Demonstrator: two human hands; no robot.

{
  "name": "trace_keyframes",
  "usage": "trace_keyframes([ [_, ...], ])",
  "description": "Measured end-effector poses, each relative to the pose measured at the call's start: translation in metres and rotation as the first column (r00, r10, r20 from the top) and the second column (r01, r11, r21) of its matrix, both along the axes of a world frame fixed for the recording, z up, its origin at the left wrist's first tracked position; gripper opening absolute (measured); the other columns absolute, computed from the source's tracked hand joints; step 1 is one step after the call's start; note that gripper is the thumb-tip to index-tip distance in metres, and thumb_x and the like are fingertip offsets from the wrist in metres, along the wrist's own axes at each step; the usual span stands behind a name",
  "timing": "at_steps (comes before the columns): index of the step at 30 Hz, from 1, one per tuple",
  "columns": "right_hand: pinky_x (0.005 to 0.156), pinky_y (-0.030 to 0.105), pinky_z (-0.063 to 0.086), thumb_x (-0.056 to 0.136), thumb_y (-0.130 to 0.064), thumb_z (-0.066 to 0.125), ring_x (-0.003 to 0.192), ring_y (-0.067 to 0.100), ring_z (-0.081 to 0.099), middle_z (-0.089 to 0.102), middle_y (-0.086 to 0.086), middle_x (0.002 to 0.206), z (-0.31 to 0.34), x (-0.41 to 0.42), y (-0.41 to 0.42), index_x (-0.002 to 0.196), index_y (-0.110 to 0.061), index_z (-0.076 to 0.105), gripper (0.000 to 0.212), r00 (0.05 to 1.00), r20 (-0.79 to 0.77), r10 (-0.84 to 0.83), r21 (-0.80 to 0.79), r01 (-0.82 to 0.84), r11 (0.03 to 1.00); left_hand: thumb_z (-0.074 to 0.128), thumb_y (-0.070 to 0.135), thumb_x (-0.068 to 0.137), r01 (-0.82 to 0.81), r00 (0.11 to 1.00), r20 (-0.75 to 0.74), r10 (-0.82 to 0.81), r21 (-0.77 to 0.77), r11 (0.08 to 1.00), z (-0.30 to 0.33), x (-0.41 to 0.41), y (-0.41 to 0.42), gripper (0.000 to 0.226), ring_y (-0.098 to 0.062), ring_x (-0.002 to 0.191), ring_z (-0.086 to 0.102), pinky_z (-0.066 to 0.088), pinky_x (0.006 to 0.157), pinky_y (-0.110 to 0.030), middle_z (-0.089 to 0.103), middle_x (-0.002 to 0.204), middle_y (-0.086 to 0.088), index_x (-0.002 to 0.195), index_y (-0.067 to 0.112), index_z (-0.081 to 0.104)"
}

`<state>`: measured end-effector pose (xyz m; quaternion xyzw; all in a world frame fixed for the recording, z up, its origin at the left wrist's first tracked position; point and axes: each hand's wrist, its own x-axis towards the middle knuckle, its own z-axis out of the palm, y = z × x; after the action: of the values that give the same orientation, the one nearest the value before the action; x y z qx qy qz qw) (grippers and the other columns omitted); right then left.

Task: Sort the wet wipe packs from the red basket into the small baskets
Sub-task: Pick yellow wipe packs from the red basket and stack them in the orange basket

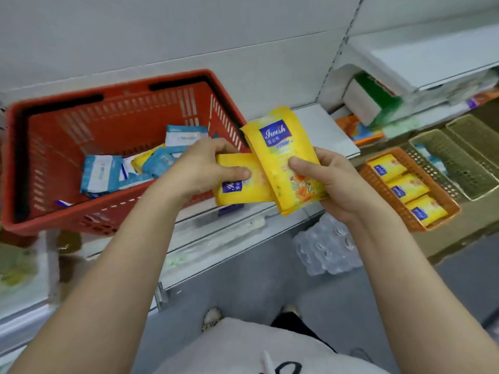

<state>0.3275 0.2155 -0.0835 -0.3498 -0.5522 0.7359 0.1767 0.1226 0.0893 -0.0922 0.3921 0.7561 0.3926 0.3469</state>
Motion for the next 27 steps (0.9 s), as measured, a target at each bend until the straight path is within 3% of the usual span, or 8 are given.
trace_keyframes([
  [3, 0.084, 0.045, 0.056, 0.076, -0.021, 0.076, 0.091, 0.030, 0.070, 0.072, 0.019, 0.109, -0.004, 0.052, 0.019, 0.117, -0.001, 0.065, 0.048, 0.998, -0.015, -0.064, -0.002, 0.064, 0.998, 0.085, 0.024, 0.072, 0.062, 0.979, 0.196, -0.063, 0.010, 0.998, -0.004, 0.048, 0.039, 0.030, -0.007, 0.074, 0.069, 0.057, 0.065, -0.024, 0.075, 0.088, -0.001, 0.097, 0.022, 0.069],
  [8, 0.085, 0.047, 0.058, 0.076, -0.019, 0.076, 0.096, 0.033, 0.070, 0.073, 0.015, 0.110, -0.017, 0.163, 0.078, 0.114, -0.007, 0.066, 0.041, 0.966, 0.004, -0.257, 0.013, 0.257, 0.966, 0.080, 0.012, 0.076, -0.012, 0.949, 0.316, 0.009, 0.008, 1.000, -0.026, 0.141, 0.113, 0.021, -0.003, 0.055, 0.063, 0.048, 0.048, -0.016, 0.068, 0.073, 0.000, 0.091, 0.017, 0.067],
  [11, 0.071, 0.036, 0.061, 0.079, -0.015, 0.075, 0.082, 0.021, 0.073, 0.076, 0.009, 0.103, -0.027, 0.239, 0.124, 0.112, -0.011, 0.067, 0.034, 0.926, 0.063, -0.373, 0.008, 0.373, 0.928, 0.079, 0.014, 0.078, -0.093, 0.929, 0.357, 0.098, -0.031, 0.995, -0.044, 0.192, 0.155, 0.022, -0.008, 0.059, 0.063, 0.049, 0.053, -0.020, 0.067, 0.079, -0.004, 0.095, 0.014, 0.066],
  [14, 0.074, 0.036, 0.061, 0.080, -0.015, 0.077, 0.085, 0.022, 0.073, 0.075, 0.010, 0.104, -0.041, 0.297, 0.171, 0.116, -0.009, 0.067, 0.038, 0.902, 0.150, -0.405, 0.032, 0.405, 0.914, 0.079, 0.017, 0.079, -0.173, 0.886, 0.426, 0.181, -0.058, 0.983, -0.058, 0.240, 0.194, 0.027, -0.017, 0.068, 0.064, 0.051, 0.061, -0.027, 0.068, 0.089, -0.007, 0.102, 0.013, 0.066],
  [17, 0.081, 0.040, 0.059, 0.078, -0.016, 0.080, 0.088, 0.023, 0.071, 0.074, 0.012, 0.108, -0.055, 0.328, 0.217, 0.119, -0.005, 0.063, 0.046, 0.864, 0.212, -0.458, 0.064, 0.455, 0.888, 0.080, 0.017, 0.078, -0.221, 0.862, 0.449, 0.234, -0.084, 0.972, -0.066, 0.271, 0.224, 0.034, -0.016, 0.071, 0.067, 0.054, 0.059, -0.025, 0.070, 0.093, -0.007, 0.108, 0.012, 0.066],
  [21, 0.062, 0.027, 0.057, 0.069, -0.026, 0.086, 0.074, 0.012, 0.073, 0.075, 0.003, 0.098, -0.070, 0.341, 0.279, 0.113, -0.012, 0.063, 0.052, 0.847, 0.257, -0.465, 0.094, 0.457, 0.884, 0.080, 0.018, 0.079, -0.288, 0.851, 0.427, 0.305, -0.105, 0.952, -0.079, 0.275, 0.258, 0.039, -0.016, 0.073, 0.067, 0.055, 0.063, -0.028, 0.070, 0.096, -0.007, 0.113, 0.011, 0.064],
  [27, 0.058, 0.029, 0.057, 0.066, -0.029, 0.090, 0.075, 0.014, 0.075, 0.076, -0.001, 0.092, -0.094, 0.335, 0.365, 0.106, -0.024, 0.066, 0.046, 0.829, 0.402, -0.388, 0.192, 0.338, 0.921, 0.080, 0.024, 0.080, -0.339, 0.850, 0.378, 0.366, -0.139, 0.930, -0.113, 0.249, 0.329, 0.029, -0.016, 0.072, 0.067, 0.054, 0.066, -0.031, 0.071, 0.096, -0.006, 0.103, 0.017, 0.065],
])
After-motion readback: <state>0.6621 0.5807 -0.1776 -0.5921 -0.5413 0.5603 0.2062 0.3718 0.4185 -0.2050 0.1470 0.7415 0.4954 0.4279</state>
